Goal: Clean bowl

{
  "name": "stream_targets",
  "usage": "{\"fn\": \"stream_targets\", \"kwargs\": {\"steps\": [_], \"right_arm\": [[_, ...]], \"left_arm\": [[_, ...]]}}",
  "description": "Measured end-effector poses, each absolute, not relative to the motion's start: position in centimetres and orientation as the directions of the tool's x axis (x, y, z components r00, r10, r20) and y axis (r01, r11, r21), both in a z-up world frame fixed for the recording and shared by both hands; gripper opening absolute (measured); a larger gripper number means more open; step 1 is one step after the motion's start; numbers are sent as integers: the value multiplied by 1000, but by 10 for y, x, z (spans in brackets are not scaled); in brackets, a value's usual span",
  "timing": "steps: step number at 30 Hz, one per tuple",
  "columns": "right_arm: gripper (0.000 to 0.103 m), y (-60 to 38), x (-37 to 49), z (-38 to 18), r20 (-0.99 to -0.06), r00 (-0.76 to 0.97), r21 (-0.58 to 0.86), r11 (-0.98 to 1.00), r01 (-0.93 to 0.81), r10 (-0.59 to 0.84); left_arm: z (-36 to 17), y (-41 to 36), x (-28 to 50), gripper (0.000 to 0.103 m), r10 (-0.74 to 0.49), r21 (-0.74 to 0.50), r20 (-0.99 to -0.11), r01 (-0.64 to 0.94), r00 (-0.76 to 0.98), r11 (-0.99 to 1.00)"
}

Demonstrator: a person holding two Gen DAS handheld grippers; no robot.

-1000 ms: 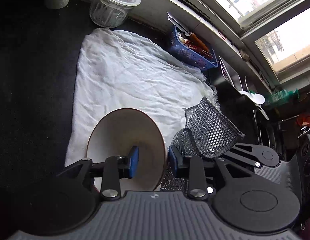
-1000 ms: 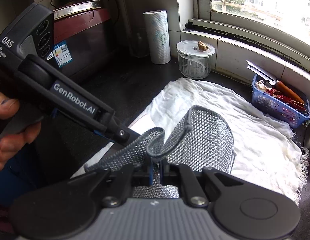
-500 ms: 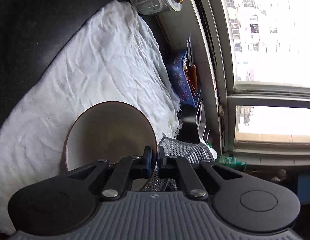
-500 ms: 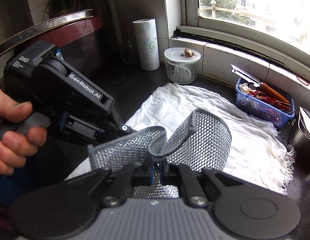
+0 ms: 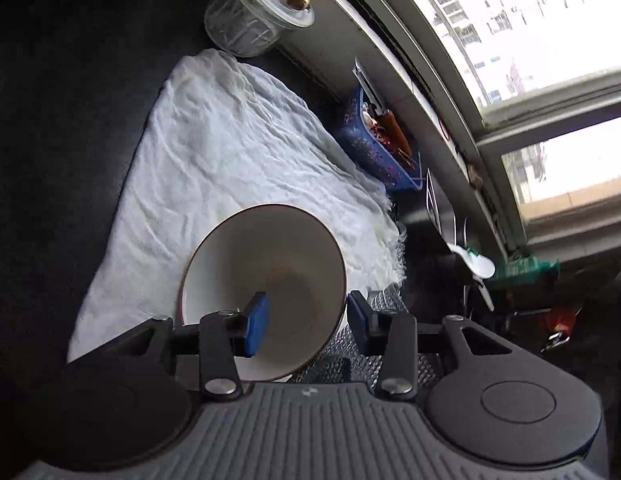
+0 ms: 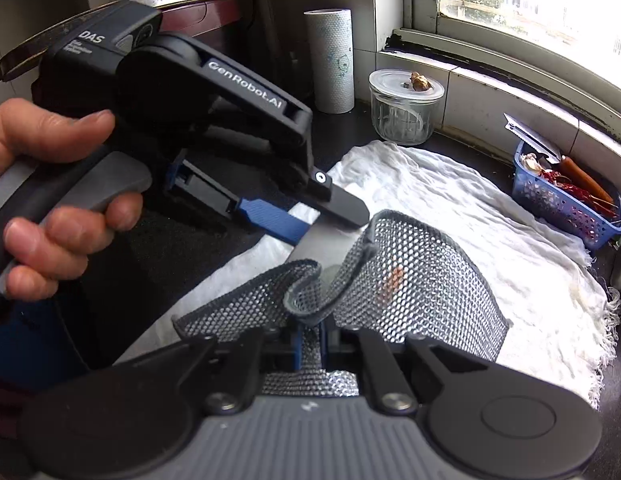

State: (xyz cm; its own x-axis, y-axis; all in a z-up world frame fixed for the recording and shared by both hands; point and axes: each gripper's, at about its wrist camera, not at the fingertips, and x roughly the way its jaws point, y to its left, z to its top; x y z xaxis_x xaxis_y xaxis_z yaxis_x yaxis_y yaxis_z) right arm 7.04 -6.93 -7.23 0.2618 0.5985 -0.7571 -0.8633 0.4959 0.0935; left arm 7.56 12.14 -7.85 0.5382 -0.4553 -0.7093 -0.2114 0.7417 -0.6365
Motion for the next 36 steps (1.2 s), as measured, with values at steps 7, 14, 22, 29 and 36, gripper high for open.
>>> {"fn": "stream_targets", "kwargs": {"steps": [7,14,22,29,36], "right_arm": [[10,-66,75,-74,-759,268,73,487,-870,593],[10,-71,81,-78,-762,288,67,513,-856,580],[10,-80,88,-70,-747,328,56,547,-835,578],[12,-76,84,-63,-739,306,71,521,-851,600],[12,-66,83,-80,-767,292,51,508,-860,571]], "left_arm": [[-69,101,89,41,-412,-509,-763,-69,499,858],[-63,90,101,25,-436,-477,-792,14,428,879],[-105,121,96,12,-621,-795,-589,-232,517,561],[-132,135,68,11,-548,-894,-440,-402,711,197],[-96,129,90,14,-510,-779,-589,-273,626,565]]}}
